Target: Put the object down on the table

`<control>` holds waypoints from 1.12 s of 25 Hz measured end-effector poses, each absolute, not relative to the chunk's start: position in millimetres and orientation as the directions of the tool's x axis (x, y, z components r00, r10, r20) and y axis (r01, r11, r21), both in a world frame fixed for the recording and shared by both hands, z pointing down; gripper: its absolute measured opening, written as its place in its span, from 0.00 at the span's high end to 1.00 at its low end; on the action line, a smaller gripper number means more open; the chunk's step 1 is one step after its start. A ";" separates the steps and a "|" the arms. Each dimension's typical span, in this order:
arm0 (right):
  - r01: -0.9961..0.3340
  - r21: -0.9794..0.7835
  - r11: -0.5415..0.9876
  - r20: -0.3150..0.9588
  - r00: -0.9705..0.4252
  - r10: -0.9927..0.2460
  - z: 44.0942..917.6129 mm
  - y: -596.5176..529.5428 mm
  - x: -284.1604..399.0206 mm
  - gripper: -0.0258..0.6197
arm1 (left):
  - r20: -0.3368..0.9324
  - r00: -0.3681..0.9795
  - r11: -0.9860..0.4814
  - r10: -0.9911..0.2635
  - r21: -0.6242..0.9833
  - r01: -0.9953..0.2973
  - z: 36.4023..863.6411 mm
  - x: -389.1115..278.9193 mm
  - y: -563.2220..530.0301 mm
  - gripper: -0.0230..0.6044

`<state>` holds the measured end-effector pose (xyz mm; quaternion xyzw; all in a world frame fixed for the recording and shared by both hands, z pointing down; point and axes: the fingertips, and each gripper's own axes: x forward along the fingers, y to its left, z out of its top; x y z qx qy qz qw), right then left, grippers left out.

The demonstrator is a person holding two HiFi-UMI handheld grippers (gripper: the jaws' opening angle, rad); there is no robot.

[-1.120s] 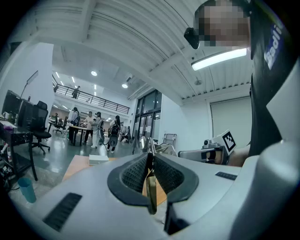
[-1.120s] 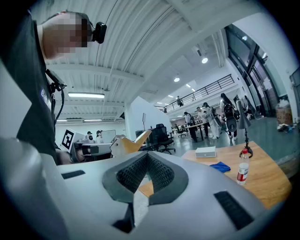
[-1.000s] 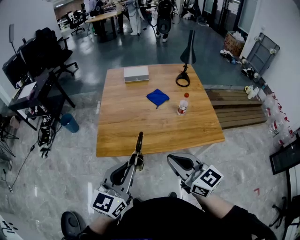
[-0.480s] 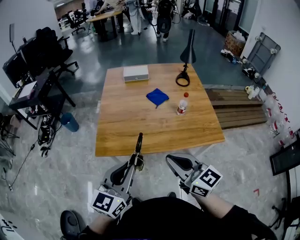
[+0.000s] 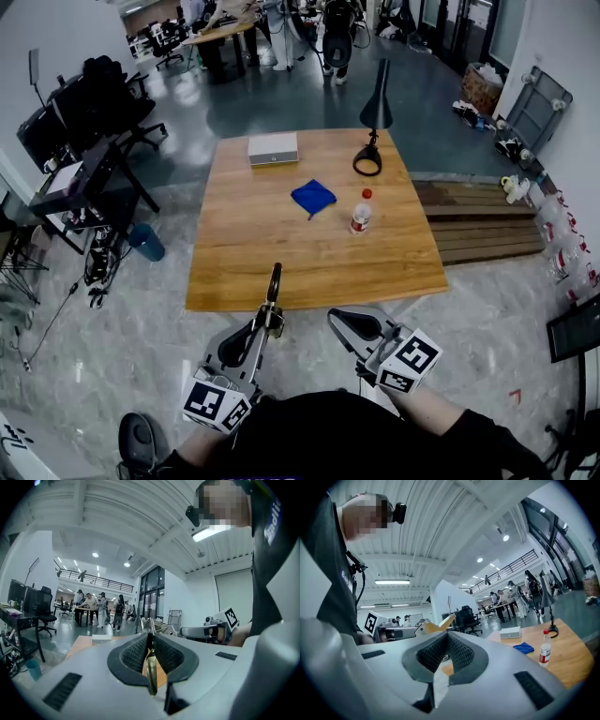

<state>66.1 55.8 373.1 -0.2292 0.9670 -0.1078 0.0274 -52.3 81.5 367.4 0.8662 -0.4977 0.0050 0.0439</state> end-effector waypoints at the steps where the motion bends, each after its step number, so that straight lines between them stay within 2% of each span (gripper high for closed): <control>1: -0.429 -0.223 0.875 -0.006 -0.897 -0.441 374.0 54.5 71.4 0.95 | 0.053 0.498 -0.495 -0.865 0.065 -0.867 368.6 -46.9 80.4 0.89; 7: -0.385 -0.243 0.890 -0.004 -0.917 -0.398 385.9 49.0 98.6 0.95 | 0.077 0.432 -0.429 -0.899 0.055 -0.902 374.7 -26.3 75.5 0.89; 14: -0.401 -0.260 0.878 0.012 -0.911 -0.412 394.6 26.7 110.4 0.95 | 0.099 0.421 -0.419 -0.902 0.046 -0.907 385.1 -24.1 47.9 0.89; 21: -0.453 -0.258 0.853 0.053 -0.888 -0.456 401.9 -12.3 79.3 0.95 | 0.097 0.461 -0.460 -0.882 0.034 -0.888 397.6 -58.0 -4.1 0.89; 28: -0.523 -0.243 0.817 0.100 -0.851 -0.515 404.3 -61.7 17.4 0.95 | 0.141 0.513 -0.517 -0.847 0.009 -0.856 423.8 -122.9 -58.5 0.89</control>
